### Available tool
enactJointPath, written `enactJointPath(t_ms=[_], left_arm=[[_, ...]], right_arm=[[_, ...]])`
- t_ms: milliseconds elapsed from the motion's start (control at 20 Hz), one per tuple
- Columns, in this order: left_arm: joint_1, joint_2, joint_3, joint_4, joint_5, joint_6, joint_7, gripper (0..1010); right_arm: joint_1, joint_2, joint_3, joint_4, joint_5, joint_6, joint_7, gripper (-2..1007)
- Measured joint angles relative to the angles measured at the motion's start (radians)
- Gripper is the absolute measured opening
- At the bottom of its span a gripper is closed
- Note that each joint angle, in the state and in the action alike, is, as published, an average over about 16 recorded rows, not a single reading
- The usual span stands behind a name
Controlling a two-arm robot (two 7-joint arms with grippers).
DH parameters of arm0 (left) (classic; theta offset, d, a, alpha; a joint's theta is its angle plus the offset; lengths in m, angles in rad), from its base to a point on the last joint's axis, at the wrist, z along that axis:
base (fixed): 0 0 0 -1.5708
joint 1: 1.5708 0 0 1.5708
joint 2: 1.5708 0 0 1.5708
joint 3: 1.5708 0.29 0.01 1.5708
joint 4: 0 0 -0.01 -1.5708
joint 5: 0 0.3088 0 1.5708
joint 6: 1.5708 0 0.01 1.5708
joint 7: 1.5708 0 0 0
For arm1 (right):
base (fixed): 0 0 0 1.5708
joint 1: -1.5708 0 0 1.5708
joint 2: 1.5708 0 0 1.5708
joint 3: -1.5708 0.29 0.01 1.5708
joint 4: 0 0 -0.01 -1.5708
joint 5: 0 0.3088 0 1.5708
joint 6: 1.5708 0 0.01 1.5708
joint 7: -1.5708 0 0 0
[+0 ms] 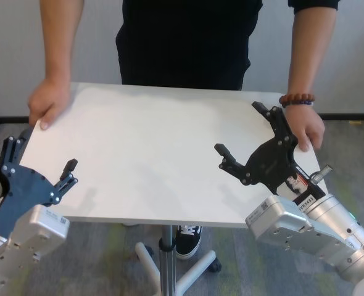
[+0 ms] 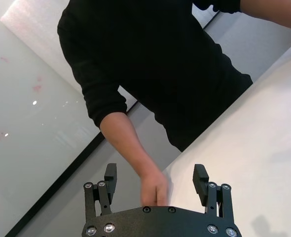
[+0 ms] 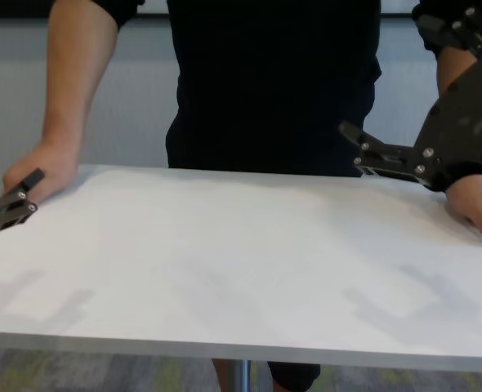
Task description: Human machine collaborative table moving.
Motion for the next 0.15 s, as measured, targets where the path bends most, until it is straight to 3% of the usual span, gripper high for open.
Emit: enactJointPath(t_ms=[150], left_arm=[[0.0,0.0,0.0,0.0,0.0,0.0,0.0,1000]], right_arm=[[0.0,0.0,0.0,0.0,0.0,-0.001,0.0,1005]])
